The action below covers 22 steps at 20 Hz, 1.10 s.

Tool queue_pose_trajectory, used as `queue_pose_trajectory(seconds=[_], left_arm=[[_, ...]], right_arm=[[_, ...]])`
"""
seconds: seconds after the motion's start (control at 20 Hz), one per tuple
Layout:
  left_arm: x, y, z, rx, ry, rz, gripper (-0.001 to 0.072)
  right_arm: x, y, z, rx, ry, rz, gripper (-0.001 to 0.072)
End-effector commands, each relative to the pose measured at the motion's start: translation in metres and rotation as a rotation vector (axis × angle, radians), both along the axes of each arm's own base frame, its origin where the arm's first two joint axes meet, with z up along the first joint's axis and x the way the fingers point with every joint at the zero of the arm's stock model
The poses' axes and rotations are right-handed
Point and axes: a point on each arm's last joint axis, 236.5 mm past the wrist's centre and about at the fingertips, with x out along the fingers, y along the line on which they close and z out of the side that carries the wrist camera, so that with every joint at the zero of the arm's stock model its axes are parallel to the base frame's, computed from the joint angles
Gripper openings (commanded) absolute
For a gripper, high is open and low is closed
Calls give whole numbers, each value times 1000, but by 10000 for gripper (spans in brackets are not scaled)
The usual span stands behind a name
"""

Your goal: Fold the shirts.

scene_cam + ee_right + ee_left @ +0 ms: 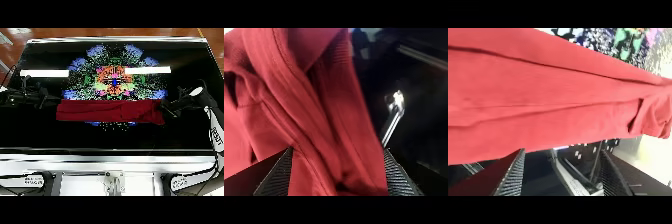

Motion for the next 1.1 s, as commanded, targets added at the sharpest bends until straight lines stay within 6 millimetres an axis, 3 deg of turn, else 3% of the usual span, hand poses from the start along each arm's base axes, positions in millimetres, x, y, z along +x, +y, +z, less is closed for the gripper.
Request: queue_pose_trajectory(seconds=[0.0, 0.1, 0.15, 0.2, 0.3, 0.4, 0.45, 0.55, 0.75, 0.9, 1.05], left_arm=[[-4, -18, 14, 9, -34, -48, 516], [-5, -25, 16, 10, -38, -65, 516], [-6, -28, 16, 10, -38, -74, 513], [-6, -30, 16, 10, -38, -79, 456], [-6, -35, 16, 15, -52, -101, 332], [-7, -47, 15, 23, -69, -137, 100], [-8, -58, 15, 32, -88, -173, 42], [-6, -89, 12, 50, -118, -223, 43], [-4, -182, -6, 82, -176, -290, 43], [-7, -260, -17, 8, -191, -269, 43], [-27, -326, -31, -97, -158, -260, 44]], right_arm=[[-3, 22, -23, 21, 48, 17, 700], [-4, 26, -28, 26, 59, 23, 675], [-1, 26, -27, 21, 44, 23, 418], [1, 24, -24, 19, 33, 18, 88], [8, 24, -5, 13, -28, 39, 61], [15, 23, 26, -2, -113, 60, 61], [17, 25, 48, -2, -155, 63, 61], [17, 28, 91, -7, -242, 73, 61], [-6, 37, 170, -11, -355, 83, 61], [-30, 44, 211, -9, -399, 85, 61], [-48, 49, 239, -4, -432, 65, 61]])
